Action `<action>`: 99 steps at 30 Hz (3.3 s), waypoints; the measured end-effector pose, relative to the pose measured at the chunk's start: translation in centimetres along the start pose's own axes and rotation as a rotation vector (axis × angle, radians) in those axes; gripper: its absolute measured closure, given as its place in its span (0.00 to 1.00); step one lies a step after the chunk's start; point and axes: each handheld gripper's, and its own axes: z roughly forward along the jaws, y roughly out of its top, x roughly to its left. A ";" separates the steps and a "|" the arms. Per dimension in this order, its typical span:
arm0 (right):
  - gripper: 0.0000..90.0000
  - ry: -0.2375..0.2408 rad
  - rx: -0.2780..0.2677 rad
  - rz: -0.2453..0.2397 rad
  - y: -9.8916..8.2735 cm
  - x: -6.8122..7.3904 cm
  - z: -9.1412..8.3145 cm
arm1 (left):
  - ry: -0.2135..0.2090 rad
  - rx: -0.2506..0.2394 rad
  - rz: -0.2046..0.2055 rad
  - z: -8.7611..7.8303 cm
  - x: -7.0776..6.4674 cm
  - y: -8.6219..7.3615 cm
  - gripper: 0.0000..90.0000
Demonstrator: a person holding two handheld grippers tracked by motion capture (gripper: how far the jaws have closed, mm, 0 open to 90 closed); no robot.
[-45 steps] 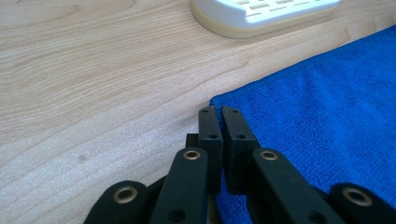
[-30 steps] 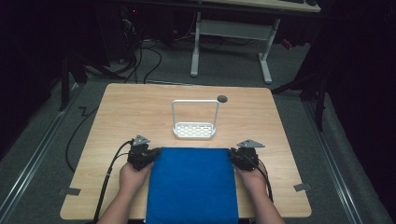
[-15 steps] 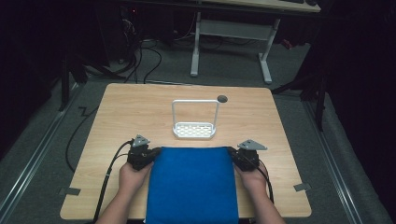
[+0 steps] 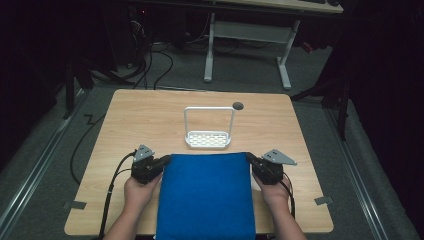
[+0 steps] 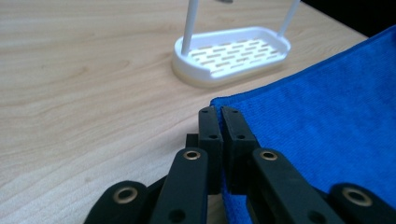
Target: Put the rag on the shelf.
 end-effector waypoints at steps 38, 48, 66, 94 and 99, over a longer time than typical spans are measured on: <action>0.99 -0.013 -0.319 -0.066 7.5 2.4 -5.5 | 0.017 -0.280 0.084 -6.4 -3.1 7.1 0.98; 0.99 -0.017 -0.389 -0.091 11.0 2.2 -6.9 | 0.032 -0.341 0.118 -7.8 -3.4 10.8 0.98; 0.99 -0.031 -0.420 -0.070 15.1 0.5 -6.9 | 0.051 -0.368 0.125 -7.6 -2.3 14.9 0.98; 0.99 -0.069 -0.377 -0.043 21.0 -2.7 -1.5 | 0.183 -0.349 0.139 -2.5 0.5 21.2 0.98; 0.99 -0.078 -0.373 -0.038 21.8 -3.9 -0.9 | 0.196 -0.343 0.159 -2.2 1.5 21.8 0.98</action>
